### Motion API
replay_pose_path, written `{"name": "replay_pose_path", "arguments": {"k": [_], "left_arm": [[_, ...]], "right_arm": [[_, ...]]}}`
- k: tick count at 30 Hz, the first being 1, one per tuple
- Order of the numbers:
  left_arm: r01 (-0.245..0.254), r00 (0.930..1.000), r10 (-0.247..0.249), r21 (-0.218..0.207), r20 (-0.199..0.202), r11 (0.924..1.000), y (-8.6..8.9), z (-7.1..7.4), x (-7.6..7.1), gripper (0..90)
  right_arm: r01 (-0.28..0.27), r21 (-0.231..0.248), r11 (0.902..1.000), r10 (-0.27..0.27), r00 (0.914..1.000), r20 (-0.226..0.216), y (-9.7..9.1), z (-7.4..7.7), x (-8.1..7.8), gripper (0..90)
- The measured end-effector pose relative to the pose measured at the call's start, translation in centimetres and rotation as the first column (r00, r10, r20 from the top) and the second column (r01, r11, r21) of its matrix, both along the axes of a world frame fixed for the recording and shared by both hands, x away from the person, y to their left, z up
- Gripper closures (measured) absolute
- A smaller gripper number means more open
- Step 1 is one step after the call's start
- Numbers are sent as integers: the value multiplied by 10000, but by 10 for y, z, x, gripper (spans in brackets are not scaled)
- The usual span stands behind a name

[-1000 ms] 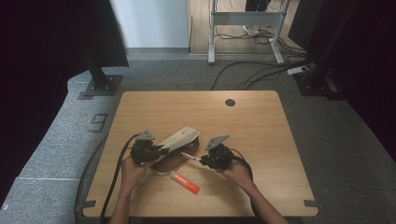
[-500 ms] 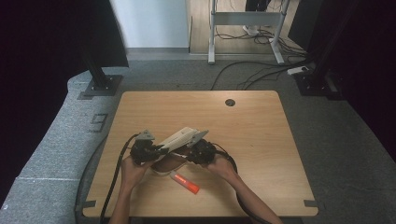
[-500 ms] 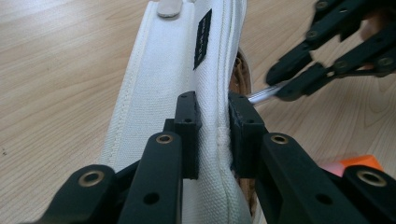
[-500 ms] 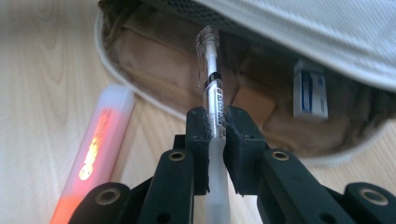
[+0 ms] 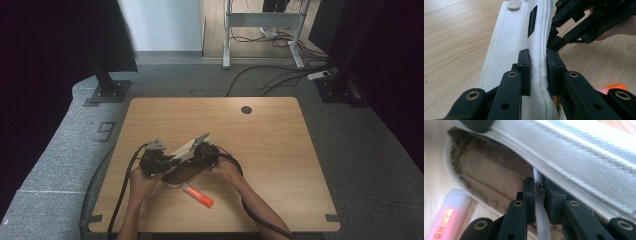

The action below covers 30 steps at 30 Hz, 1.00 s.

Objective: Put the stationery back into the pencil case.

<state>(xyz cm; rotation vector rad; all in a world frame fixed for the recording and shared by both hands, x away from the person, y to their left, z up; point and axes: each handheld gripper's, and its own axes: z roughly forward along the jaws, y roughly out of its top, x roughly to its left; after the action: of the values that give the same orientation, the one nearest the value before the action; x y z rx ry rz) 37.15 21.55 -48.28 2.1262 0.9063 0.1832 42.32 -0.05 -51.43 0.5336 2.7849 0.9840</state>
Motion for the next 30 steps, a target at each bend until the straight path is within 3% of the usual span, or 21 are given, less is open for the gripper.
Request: {"name": "replay_pose_path", "arguments": {"k": [5,10,14,19,25,30], "left_arm": [[-3,10000,3,-20,-10,10000,0,0,0,760],[10,10000,-10,-26,-20,10000,1,0,0,760],[21,10000,-21,-5,-29,10000,1,0,0,760],[26,10000,-26,-14,-54,10000,1,0,0,759],[34,10000,-34,-13,-70,10000,1,0,0,759],[47,10000,-47,-12,-78,10000,0,-1,1,758]], "right_arm": [[165,-16,9999,-165,9998,78,-1,-1,1,656],[247,-36,9997,-246,9995,173,-10,4,-1,633],[325,82,9994,-325,9994,87,-21,9,-2,634],[400,-90,9992,-398,9990,206,-34,12,-5,642],[570,-199,9982,-569,9984,42,-47,9,-6,655],[569,-204,9982,-572,9983,-122,-52,3,-5,760]]}}
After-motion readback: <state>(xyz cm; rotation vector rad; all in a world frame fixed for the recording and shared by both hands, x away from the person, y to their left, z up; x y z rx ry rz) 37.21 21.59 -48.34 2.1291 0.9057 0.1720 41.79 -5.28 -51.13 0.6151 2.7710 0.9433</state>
